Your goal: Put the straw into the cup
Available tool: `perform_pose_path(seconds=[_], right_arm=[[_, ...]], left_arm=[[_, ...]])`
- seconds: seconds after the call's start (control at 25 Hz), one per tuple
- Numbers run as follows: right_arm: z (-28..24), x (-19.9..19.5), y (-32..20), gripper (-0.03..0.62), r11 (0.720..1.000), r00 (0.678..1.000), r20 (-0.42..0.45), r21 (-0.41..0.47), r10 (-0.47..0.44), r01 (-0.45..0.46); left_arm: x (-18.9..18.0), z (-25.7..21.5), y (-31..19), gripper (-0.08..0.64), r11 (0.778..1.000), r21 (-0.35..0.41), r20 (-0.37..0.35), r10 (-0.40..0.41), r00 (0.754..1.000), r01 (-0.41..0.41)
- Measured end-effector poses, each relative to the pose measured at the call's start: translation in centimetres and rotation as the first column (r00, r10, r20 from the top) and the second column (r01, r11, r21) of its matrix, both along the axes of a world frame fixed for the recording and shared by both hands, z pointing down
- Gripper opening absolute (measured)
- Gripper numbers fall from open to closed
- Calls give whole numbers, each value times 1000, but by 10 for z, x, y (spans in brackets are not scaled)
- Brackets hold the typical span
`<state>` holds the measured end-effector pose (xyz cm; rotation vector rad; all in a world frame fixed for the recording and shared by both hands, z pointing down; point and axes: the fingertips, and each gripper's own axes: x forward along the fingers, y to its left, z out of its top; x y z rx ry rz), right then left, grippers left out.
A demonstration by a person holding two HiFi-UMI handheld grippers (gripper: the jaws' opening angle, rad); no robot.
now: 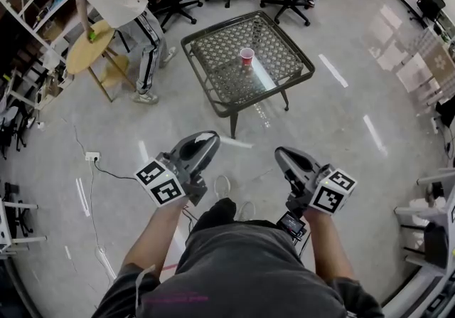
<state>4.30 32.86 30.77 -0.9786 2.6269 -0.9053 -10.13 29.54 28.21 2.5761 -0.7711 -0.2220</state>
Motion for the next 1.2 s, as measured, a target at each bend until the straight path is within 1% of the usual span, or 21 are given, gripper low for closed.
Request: perform_pose_path(seconds=[0.32, 1.2], right_arm=[[7, -3, -13, 15, 1000, 1000, -8, -15, -4, 4], [27, -30, -114, 15, 997, 999, -38, -73, 5, -8]], left_arm=[[-3, 7, -14, 52, 1000, -10, -10, -6, 1000, 6], [-32, 27, -118, 52, 999, -53, -33, -5, 999, 4]])
